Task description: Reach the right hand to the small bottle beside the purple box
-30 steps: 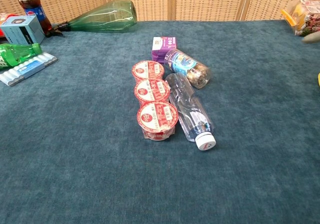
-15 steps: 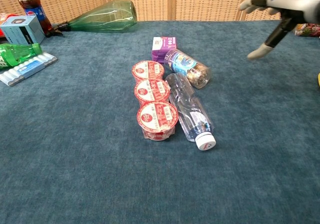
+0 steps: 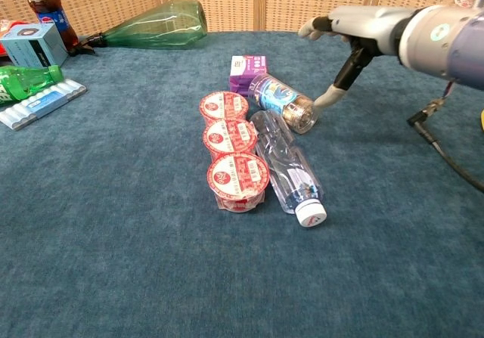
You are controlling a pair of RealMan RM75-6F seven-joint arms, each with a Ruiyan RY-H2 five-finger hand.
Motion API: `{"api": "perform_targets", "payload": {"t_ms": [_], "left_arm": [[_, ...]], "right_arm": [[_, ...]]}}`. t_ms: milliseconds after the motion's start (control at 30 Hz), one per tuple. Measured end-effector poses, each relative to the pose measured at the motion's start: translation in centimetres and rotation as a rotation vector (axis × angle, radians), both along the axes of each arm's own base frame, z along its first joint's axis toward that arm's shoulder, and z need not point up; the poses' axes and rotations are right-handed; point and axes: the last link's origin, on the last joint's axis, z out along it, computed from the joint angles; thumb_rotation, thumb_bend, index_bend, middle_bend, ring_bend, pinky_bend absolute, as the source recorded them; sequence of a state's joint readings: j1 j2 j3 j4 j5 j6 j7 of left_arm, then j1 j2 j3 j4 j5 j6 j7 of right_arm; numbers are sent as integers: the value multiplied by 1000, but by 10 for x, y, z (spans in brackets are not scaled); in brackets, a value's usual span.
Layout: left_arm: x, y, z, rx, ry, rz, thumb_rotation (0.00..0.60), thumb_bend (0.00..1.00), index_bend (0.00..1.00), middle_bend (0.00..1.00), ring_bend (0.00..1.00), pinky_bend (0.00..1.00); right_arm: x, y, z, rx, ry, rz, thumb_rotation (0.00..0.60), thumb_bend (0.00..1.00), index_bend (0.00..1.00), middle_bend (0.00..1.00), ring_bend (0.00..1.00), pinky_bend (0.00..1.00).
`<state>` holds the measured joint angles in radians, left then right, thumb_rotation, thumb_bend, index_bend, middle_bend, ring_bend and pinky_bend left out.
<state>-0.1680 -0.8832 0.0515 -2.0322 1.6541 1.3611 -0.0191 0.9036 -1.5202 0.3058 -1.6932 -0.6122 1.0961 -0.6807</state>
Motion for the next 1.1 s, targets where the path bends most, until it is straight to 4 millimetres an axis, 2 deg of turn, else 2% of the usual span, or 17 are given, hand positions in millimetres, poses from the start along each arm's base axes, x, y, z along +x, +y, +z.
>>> {"api": "perform_targets", "payload": {"t_ms": [300,567,833,1100], "left_arm": [[-2,1,0,2,1,11,600,97,142,0,0,0],[-4,0,1,6,2,19,600,98,142,0,0,0],[-7,0,3,15,5,32,600,97,142,0,0,0],[-8,0,4,22,5,39,600,98,142,0,0,0]], "right_arm": [[12,-5,-23,25,6,-8,577,0,0,0,0,0],[20,-11,-36,36,8,-7,577,0,0,0,0,0],[20,-23,-47,43,29,-14,574,0,0,0,0,0],[11,-39,-53,38,53,-33,575,0,0,0,0,0]]}}
